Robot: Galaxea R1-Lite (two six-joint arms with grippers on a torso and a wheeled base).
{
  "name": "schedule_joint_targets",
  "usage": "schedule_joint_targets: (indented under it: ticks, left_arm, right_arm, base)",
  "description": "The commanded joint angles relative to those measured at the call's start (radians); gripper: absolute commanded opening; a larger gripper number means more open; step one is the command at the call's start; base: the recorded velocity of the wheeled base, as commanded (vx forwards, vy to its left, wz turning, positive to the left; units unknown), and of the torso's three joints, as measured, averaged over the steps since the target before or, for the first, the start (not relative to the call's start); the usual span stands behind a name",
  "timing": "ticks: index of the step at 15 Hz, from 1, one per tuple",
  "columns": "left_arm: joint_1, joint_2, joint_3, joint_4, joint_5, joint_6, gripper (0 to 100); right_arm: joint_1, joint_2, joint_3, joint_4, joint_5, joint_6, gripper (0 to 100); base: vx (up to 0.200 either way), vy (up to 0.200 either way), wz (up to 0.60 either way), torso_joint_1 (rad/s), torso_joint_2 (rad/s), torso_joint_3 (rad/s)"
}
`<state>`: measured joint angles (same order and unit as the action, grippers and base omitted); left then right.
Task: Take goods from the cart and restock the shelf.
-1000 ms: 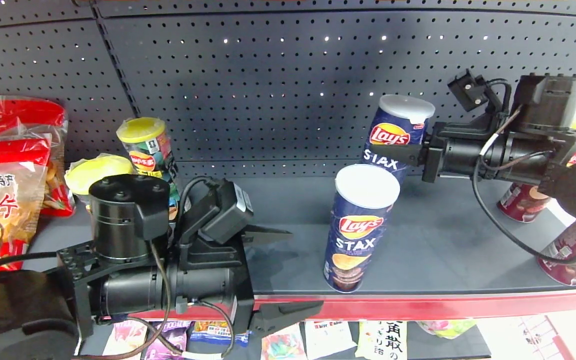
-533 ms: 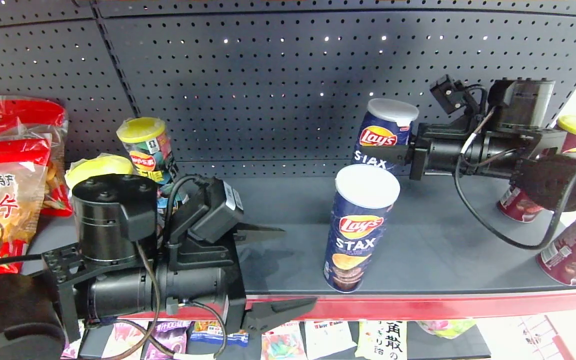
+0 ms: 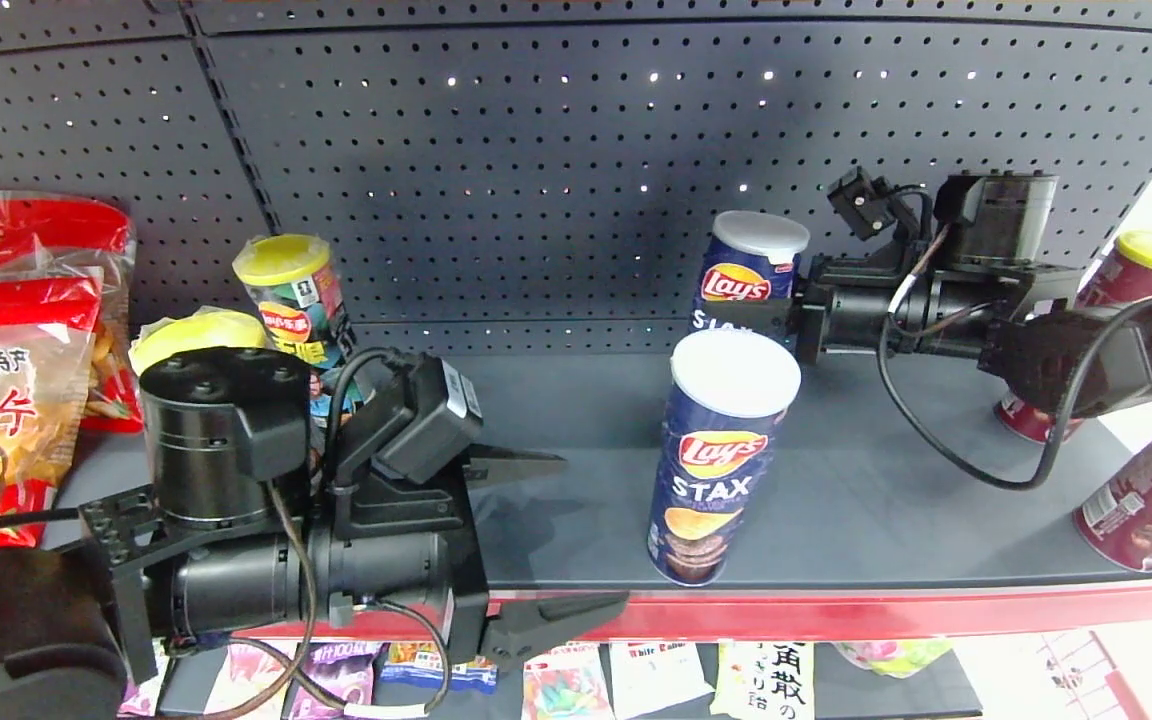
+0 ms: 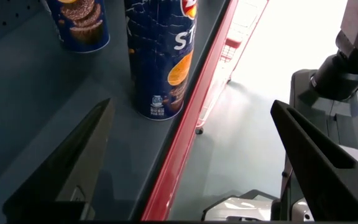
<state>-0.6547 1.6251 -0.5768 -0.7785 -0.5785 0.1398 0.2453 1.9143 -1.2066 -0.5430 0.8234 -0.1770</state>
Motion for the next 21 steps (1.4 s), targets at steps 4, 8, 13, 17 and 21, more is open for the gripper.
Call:
schedule_joint_targets:
  ticks: [4,8,13,17,21]
  left_arm:
    - [0.0,0.006,0.0,0.001,0.0,0.0,100]
    - [0.0,0.006,0.0,0.001,0.0,-0.003,100]
    - [0.0,0.012,-0.003,0.001,0.0,-0.003,100]
    - [0.0,0.012,-0.005,0.001,0.0,-0.005,100]
    - [0.001,0.012,-0.005,0.001,0.0,-0.005,100]
  right_arm:
    - [-0.006,0.009,0.002,0.0,-0.006,-0.006,0]
    - [-0.012,0.028,-0.002,0.0,-0.009,-0.018,0]
    - [-0.009,0.028,-0.004,-0.002,-0.007,-0.018,0]
    - [-0.009,0.026,0.007,-0.002,-0.009,-0.042,100]
    - [-0.009,0.019,0.015,-0.002,-0.013,-0.042,100]
  base:
    - [0.0,0.0,0.0,0.0,0.0,0.0]
    - [0.0,0.0,0.0,0.0,0.0,0.0]
    - [0.0,0.0,0.0,0.0,0.0,0.0]
    - [0.0,0.0,0.0,0.0,0.0,0.0]
    - [0.0,0.0,0.0,0.0,0.0,0.0]
